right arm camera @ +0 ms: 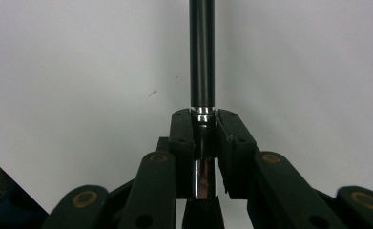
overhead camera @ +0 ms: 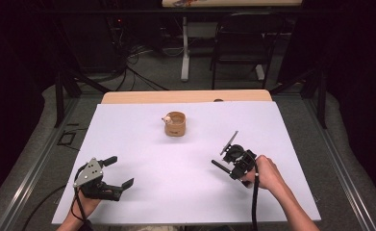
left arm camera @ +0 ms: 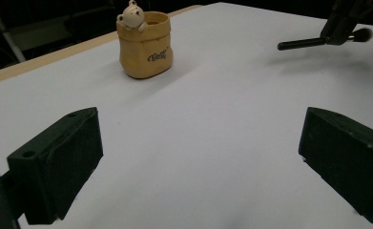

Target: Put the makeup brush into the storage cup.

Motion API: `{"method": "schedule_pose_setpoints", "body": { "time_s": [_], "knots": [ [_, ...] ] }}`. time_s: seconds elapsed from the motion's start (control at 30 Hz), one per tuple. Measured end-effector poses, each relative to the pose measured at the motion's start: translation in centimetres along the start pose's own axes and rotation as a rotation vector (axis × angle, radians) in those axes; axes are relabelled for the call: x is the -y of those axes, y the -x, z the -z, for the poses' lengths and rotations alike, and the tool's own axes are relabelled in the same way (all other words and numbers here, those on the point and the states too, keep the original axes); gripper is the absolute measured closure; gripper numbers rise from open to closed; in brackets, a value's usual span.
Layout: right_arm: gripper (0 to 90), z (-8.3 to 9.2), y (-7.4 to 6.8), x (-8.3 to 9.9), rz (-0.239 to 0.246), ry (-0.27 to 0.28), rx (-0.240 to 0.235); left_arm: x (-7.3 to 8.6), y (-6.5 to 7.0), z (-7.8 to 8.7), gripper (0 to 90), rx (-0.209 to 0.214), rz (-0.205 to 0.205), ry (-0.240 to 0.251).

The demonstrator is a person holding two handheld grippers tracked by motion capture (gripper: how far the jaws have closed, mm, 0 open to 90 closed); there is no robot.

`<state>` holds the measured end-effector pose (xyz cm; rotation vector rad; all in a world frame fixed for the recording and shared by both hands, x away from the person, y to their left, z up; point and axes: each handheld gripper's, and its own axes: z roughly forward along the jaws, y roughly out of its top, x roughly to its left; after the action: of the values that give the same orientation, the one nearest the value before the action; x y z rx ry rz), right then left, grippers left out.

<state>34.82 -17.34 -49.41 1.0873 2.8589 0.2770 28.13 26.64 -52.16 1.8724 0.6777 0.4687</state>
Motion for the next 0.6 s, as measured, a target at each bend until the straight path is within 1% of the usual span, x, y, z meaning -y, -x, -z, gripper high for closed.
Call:
{"method": "schedule_pose_setpoints", "body": {
  "time_s": [0.03, 0.07, 0.1, 0.13, 0.17, 0.23, 0.27, 0.3, 0.37, 0.43, 0.47, 0.53, 0.57, 0.6],
  "knots": [
    [77.3, 0.2, 0.1, -0.2, 0.023, -0.029, 0.004, 0.0, 0.0, 0.0, 1.1, 0.001, 0.001, 0.002],
    [77.3, 0.2, 0.1, -0.2, 0.023, -0.029, 0.004, 0.0, 0.0, 0.0, 1.1, 0.002, 0.000, 0.002],
    [77.2, -0.2, 0.0, -0.2, 0.026, 0.034, 0.008, 0.0, 0.0, 0.0, 1.2, 0.003, -0.002, 0.002],
    [77.3, 0.1, -0.1, -0.4, 0.044, 0.001, 0.002, 0.0, 0.0, 0.1, 1.1, -0.001, -0.002, 0.002],
    [77.3, 0.1, -0.1, -0.5, 0.057, -0.002, -0.002, 0.0, 0.0, 0.1, 1.1, 0.001, -0.001, 0.004],
    [77.2, 0.0, -0.2, -0.6, 0.080, 0.017, 0.003, 0.0, 0.0, 0.1, 1.1, -0.001, 0.000, 0.004],
    [77.2, 0.2, -0.2, -0.9, 0.094, -0.004, -0.001, 0.0, 0.0, 0.1, 1.1, -0.001, 0.001, 0.004],
    [77.2, 0.1, -0.2, -1.0, 0.106, 0.005, -0.001, 0.0, 0.0, 0.1, 1.1, -0.002, 0.001, 0.004],
    [77.2, 0.2, -0.3, -1.2, 0.106, 0.013, -0.003, 0.0, 0.0, 0.1, 1.1, -0.004, 0.000, 0.001],
    [77.2, 0.4, -0.3, -1.5, 0.131, 0.005, 0.002, 0.0, 0.0, 0.0, 1.1, -0.002, 0.003, -0.001],
    [77.3, 0.5, -0.3, -1.8, 0.153, -0.001, 0.008, 0.0, 0.0, 0.0, 1.1, -0.001, 0.004, -0.001],
    [77.2, 0.5, -0.4, -1.9, 0.157, 0.001, 0.008, 0.0, 0.1, -0.1, 1.1, 0.000, 0.001, -0.003],
    [77.3, 0.7, -0.4, -2.2, 0.177, 0.011, 0.010, 0.0, 0.1, -0.1, 1.1, 0.002, -0.001, -0.003],
    [77.3, 0.7, -0.4, -2.2, 0.177, 0.011, 0.010, -0.1, 0.2, -0.2, 1.1, 0.001, -0.002, -0.002]
  ]
}}
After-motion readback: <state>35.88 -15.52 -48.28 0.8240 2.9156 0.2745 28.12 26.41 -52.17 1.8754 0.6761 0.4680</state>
